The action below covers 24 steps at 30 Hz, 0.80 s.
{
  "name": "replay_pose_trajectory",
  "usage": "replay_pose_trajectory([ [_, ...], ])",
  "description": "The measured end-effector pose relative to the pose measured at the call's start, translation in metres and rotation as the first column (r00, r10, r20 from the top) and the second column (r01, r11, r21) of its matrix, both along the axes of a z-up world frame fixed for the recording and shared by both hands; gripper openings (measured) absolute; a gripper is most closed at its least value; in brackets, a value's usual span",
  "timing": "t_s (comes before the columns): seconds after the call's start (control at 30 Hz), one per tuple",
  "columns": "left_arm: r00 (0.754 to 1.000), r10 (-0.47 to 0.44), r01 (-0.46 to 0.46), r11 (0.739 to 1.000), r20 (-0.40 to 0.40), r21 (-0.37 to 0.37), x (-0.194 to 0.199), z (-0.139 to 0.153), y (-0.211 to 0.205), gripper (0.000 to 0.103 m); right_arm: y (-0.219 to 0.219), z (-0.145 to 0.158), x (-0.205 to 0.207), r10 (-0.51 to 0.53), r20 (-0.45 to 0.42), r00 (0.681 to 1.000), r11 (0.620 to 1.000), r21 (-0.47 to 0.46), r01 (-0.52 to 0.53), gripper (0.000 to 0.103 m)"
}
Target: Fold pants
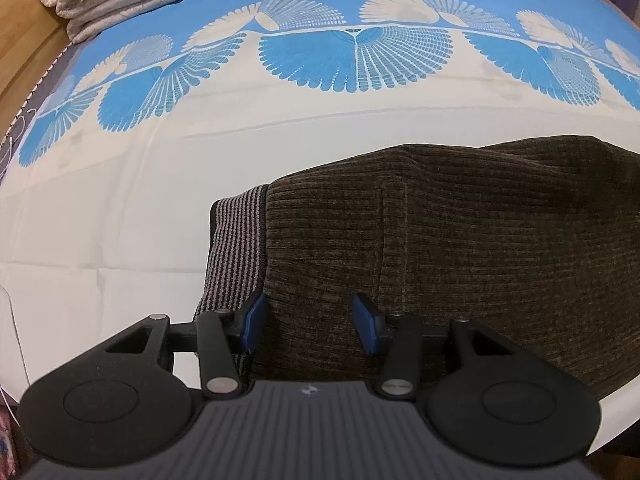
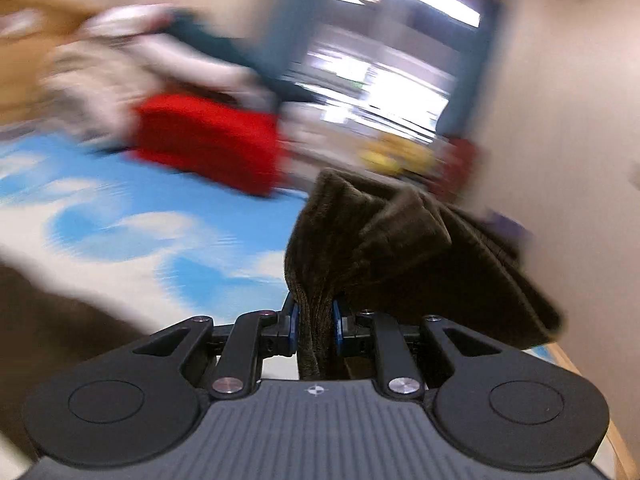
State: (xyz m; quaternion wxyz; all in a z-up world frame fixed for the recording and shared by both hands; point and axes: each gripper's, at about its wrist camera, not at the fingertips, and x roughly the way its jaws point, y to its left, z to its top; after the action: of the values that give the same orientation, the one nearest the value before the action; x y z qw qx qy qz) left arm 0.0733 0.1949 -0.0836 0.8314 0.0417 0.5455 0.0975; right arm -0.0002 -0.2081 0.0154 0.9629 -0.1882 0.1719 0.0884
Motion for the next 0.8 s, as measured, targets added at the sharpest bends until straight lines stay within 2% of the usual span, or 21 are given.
replay_pose_trajectory([
  [0.03, 1.000, -0.002, 0.002, 1.000, -0.001, 0.001, 0.000, 0.000, 0.000, 0.052, 0.023, -0.011, -0.012, 0.086, -0.038, 0.996, 0.996, -0.030, -0.088, 0.018],
  [0.07, 1.000, -0.004, 0.004, 1.000, -0.002, 0.001, 0.000, 0.000, -0.001, 0.052, 0.058, -0.040, -0.030, 0.221, -0.155, 0.963, 0.970, -0.070, -0.234, 0.018],
  [0.1, 1.000, -0.004, 0.004, 1.000, -0.003, 0.000, 0.000, 0.000, 0.000, 0.052, 0.076, -0.064, -0.038, 0.290, -0.262, 0.921, 0.939, -0.109, -0.326, 0.018],
  [0.17, 1.000, 0.000, 0.000, 1.000, -0.005, -0.006, 0.001, 0.000, 0.001, 0.052, 0.100, -0.107, -0.054, 0.350, -0.434, 0.830, 0.852, -0.221, -0.474, 0.019],
  [0.2, 1.000, 0.002, -0.003, 1.000, -0.005, -0.010, 0.001, 0.000, 0.001, 0.052, 0.105, -0.119, -0.060, 0.365, -0.472, 0.802, 0.816, -0.253, -0.520, 0.020],
  [0.23, 1.000, 0.002, -0.002, 1.000, -0.004, -0.015, 0.000, 0.001, 0.001, 0.052, 0.106, -0.125, -0.068, 0.379, -0.467, 0.799, 0.790, -0.287, -0.542, 0.025],
  [0.3, 1.000, -0.002, 0.002, 1.000, 0.002, -0.024, 0.000, 0.002, 0.001, 0.053, 0.105, -0.124, -0.072, 0.391, -0.451, 0.802, 0.778, -0.304, -0.550, 0.028],
  [0.33, 1.000, -0.004, 0.005, 1.000, 0.008, -0.030, 0.000, 0.004, 0.000, 0.053, 0.103, -0.120, -0.072, 0.399, -0.449, 0.799, 0.783, -0.287, -0.552, 0.031],
  [0.43, 0.999, -0.002, 0.004, 0.998, 0.039, -0.058, -0.001, 0.010, 0.001, 0.053, 0.090, -0.100, -0.066, 0.403, -0.454, 0.795, 0.839, -0.164, -0.519, 0.045],
  [0.5, 0.998, 0.009, -0.003, 0.996, 0.063, -0.094, -0.001, 0.015, 0.001, 0.053, 0.084, -0.093, -0.064, 0.413, -0.446, 0.794, 0.861, -0.093, -0.500, 0.049],
  [0.6, 0.994, 0.021, -0.003, 0.985, 0.105, -0.174, 0.002, 0.024, -0.001, 0.053, 0.095, -0.095, -0.065, 0.448, -0.442, 0.777, 0.847, -0.067, -0.527, 0.054],
  [0.67, 0.992, 0.039, -0.004, 0.962, 0.123, -0.275, 0.004, 0.027, -0.001, 0.053, 0.103, -0.100, -0.067, 0.474, -0.444, 0.761, 0.824, -0.083, -0.561, 0.055],
  [0.7, 0.991, 0.049, -0.004, 0.942, 0.127, -0.334, 0.005, 0.028, -0.001, 0.053, 0.103, -0.100, -0.067, 0.474, -0.444, 0.761, 0.824, -0.083, -0.561, 0.056],
  [0.8, 0.993, 0.039, 0.019, 0.878, 0.111, -0.478, 0.014, 0.028, -0.010, 0.054, 0.117, -0.109, -0.069, 0.505, -0.471, 0.723, 0.780, -0.109, -0.616, 0.056],
])
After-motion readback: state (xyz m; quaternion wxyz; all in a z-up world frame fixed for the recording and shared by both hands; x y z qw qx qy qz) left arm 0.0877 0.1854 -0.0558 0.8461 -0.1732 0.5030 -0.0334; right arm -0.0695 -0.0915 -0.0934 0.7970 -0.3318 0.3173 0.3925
